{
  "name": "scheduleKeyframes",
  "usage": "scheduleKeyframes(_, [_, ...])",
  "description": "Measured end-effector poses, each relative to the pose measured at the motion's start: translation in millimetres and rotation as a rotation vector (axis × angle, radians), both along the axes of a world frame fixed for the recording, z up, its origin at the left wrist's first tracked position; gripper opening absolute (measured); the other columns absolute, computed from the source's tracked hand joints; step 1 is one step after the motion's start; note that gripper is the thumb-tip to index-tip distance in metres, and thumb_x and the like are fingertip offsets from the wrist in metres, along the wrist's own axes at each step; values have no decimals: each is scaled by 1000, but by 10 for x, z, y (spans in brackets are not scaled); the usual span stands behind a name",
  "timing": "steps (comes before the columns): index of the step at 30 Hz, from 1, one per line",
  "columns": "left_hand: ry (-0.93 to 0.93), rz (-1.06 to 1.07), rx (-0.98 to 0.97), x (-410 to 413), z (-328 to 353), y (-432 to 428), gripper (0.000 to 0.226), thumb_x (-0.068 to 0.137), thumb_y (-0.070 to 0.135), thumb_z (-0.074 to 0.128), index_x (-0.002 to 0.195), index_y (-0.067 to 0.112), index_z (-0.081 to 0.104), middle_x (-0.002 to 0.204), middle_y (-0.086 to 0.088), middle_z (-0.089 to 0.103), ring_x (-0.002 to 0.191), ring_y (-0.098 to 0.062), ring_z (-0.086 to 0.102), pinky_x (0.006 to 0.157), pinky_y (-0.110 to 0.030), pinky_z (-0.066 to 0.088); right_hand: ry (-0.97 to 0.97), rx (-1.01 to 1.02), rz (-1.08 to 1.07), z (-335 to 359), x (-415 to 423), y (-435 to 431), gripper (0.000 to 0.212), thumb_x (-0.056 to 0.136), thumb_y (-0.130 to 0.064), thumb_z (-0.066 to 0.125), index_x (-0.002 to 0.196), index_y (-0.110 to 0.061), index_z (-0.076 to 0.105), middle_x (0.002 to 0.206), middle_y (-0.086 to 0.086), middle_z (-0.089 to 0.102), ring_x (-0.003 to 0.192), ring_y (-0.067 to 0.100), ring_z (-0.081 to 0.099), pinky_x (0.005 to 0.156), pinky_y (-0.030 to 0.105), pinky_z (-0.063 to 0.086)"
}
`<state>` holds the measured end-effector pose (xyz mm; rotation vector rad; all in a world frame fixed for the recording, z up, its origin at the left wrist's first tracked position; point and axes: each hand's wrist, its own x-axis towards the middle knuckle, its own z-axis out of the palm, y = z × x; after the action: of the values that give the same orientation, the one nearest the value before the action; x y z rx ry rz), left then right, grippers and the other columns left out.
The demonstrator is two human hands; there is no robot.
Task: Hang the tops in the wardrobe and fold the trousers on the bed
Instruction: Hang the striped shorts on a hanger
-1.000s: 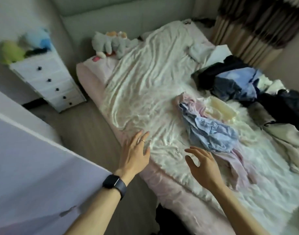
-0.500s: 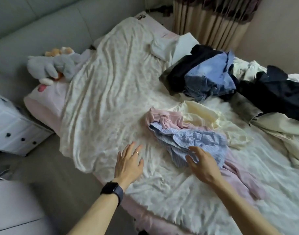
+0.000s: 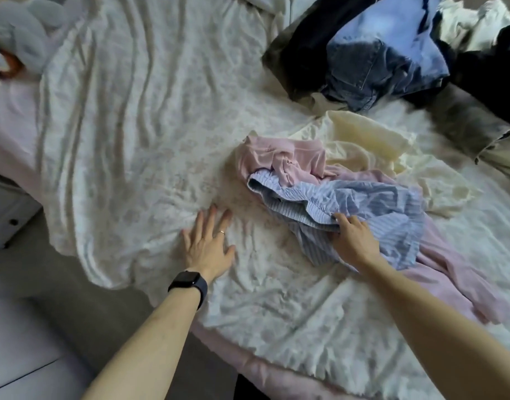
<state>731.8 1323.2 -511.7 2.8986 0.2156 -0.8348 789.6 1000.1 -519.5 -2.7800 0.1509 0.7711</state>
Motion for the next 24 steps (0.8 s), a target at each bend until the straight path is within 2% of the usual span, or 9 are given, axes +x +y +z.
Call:
scheduleKeyframes(3, [102, 10, -27, 52, 120, 34, 77, 100, 51, 45, 158, 43, -5, 166, 7, -20, 154, -22, -15, 122, -62, 3, -50, 86, -20, 104, -75, -70, 44, 94, -20, 59, 137, -29, 58, 128, 11, 61, 116, 37, 58, 87, 43, 49])
scheduleKeyframes(7, [150, 115, -150, 87, 587, 15, 72, 102, 47, 44, 160, 35, 4, 169, 0, 9, 153, -25, 18, 119, -53, 24, -252, 269, -14, 707, -85, -187, 32, 92, -19, 69, 122, -26, 73, 104, 14, 69, 98, 39, 66, 79, 41, 50])
scheduleKeyframes(9, [93, 166, -203, 98, 902, -32, 73, 102, 46, 46, 161, 32, 6, 167, -1, 16, 149, -26, 27, 113, -47, 36, -396, 327, 0, 1136, 12, -195, 34, 90, -14, 72, 122, -23, 73, 109, 13, 71, 101, 38, 67, 82, 42, 52])
scheduleKeyframes(11, [13, 224, -267, 89, 1285, -109, 75, 100, 48, 49, 161, 30, 9, 166, 0, 18, 149, -24, 28, 114, -42, 37, -481, 404, 44, 1631, 92, -156, 35, 90, -18, 72, 123, -28, 72, 114, 7, 70, 103, 31, 66, 85, 40, 53])
scheduleKeyframes(14, [-157, 285, -422, 62, 1907, -285, 82, 94, 48, 61, 160, 31, 17, 163, 1, 27, 147, -21, 31, 114, -37, 34, -569, 520, 180, 2346, 172, -13, 28, 93, -30, 70, 121, -36, 73, 94, -11, 60, 84, 17, 61, 71, 28, 44])
scheduleKeyframes(17, [-253, 316, -612, -47, 2541, -482, 94, 86, 45, 75, 160, 31, 18, 161, 3, 27, 148, -17, 28, 116, -33, 32, -639, 607, 317, 3031, 162, 203, 26, 95, -31, 69, 120, -34, 73, 84, -20, 49, 74, 8, 51, 64, 24, 39])
scheduleKeyframes(20, [-300, 321, -687, -293, 3032, -545, 106, 77, 49, 83, 159, 39, 16, 156, 10, 28, 145, -8, 27, 114, -30, 32, -678, 788, 442, 3706, 108, 438, 26, 92, -31, 72, 117, -26, 76, 83, -19, 52, 71, 2, 52, 67, 13, 37])
scheduleKeyframes(22, [-347, 382, -738, -509, 3280, -517, 92, 77, 43, 85, 152, 44, 31, 142, 20, 35, 133, 2, 32, 103, -24, 36, -690, 853, 529, 4089, 31, 616, 24, 92, -30, 73, 114, -23, 77, 81, -17, 55, 73, 2, 55, 67, 10, 37])
scheduleKeyframes(24, [-395, 467, -736, -775, 3436, -484, 48, 81, 36, 82, 119, 47, 55, 120, 30, 52, 115, 3, 48, 84, -14, 37, -682, 898, 600, 4388, -78, 788, 15, 92, -27, 74, 106, -24, 78, 78, -13, 57, 73, 5, 56, 67, 11, 38])
